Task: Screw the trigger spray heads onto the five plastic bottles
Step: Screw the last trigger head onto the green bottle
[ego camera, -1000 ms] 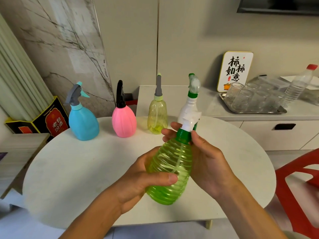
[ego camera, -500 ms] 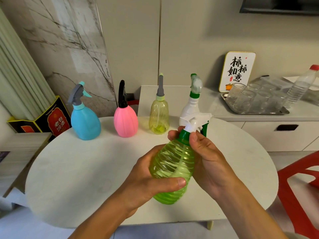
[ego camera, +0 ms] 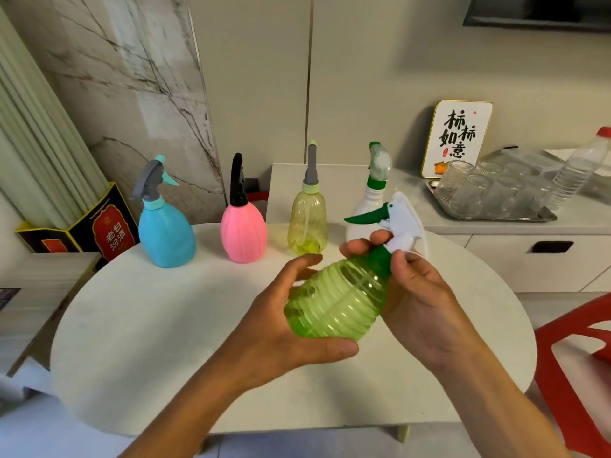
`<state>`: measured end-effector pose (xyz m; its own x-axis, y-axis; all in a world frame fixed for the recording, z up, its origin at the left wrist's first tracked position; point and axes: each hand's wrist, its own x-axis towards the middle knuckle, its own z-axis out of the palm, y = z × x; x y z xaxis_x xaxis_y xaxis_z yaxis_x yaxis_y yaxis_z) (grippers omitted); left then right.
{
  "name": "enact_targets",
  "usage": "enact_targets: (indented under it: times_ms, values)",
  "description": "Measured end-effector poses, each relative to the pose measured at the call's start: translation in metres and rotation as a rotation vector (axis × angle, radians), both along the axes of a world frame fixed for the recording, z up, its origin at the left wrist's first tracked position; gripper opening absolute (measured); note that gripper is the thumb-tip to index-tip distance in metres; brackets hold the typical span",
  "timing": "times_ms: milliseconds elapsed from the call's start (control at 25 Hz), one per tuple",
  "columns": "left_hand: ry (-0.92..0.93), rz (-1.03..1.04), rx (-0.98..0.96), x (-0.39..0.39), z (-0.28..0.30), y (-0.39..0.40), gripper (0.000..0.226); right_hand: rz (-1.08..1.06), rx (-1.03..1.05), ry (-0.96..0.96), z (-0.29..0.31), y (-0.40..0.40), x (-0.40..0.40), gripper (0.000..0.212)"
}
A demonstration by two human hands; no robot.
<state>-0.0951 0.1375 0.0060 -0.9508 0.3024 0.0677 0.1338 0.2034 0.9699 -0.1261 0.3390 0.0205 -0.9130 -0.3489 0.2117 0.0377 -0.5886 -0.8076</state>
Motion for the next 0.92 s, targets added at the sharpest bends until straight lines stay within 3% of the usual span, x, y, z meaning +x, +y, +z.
enact_targets:
  times_ms: [120,240,560,640,800,920]
  values:
    - [-0.086,-0.127,0.095,0.003,0.000,0.003,0.079,0.075,-0.004,0.041,0.004,0.005,0.001,0.035]
    - [0.017,0.002,0.049,0.006,-0.003,0.009,0.075,-0.012,0.046,0.036,0.003,0.005,0.000,0.031]
    - [0.048,0.122,0.041,0.011,-0.008,0.021,0.073,-0.218,0.157,0.049,-0.003,-0.008,0.000,0.028]
    - [0.024,0.093,0.040,0.009,-0.006,0.018,0.077,-0.159,0.100,0.025,-0.002,-0.004,-0.003,0.024]
    - [-0.214,-0.190,0.195,0.006,0.003,0.005,0.082,0.121,-0.176,-0.008,-0.002,0.008,-0.004,0.021]
    - [-0.106,-0.095,0.071,0.009,0.001,0.013,0.081,0.099,-0.150,-0.060,-0.003,0.007,-0.007,0.016]
